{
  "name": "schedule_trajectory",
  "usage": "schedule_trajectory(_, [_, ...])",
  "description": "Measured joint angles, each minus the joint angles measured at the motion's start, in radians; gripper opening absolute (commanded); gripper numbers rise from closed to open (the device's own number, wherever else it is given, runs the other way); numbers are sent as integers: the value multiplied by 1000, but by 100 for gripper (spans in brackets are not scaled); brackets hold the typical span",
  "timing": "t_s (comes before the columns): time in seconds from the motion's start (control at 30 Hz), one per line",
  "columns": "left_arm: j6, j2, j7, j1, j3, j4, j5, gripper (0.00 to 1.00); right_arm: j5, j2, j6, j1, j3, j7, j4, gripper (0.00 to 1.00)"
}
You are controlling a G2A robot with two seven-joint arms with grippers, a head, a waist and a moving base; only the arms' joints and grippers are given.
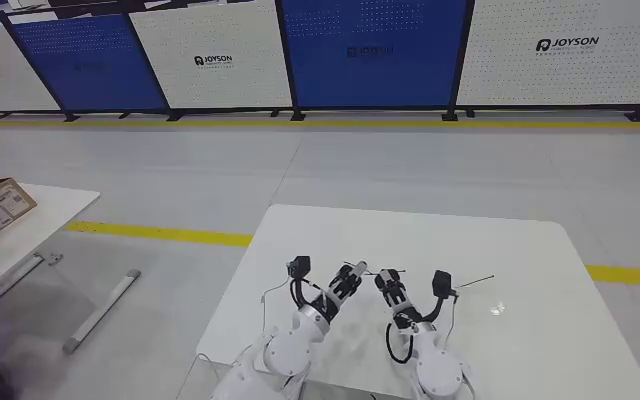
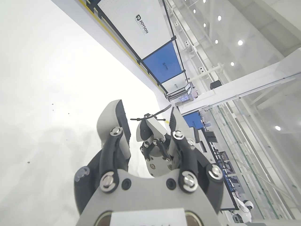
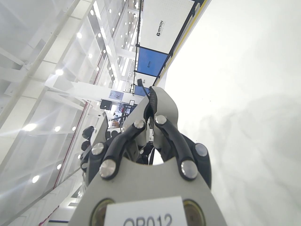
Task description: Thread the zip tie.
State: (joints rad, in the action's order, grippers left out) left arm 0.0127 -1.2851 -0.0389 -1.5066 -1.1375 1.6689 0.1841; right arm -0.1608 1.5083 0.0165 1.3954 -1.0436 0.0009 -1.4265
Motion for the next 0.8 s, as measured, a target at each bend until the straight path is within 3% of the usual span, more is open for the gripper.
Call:
schedule_trajectory(0.33, [-8,-1,-5,13,4,-12,-5,10,-8,1,2,-1,0,0,4,0])
schedule_trajectory(0.43, [-9,0,-5,14,5,-13,-3,0,-10,0,3,-1,-1,2,5,0])
schedule_trajectory(0.8, [-1,1,-10,14,11,-15,9,0,-24,-1,12,1,0,10,5,0])
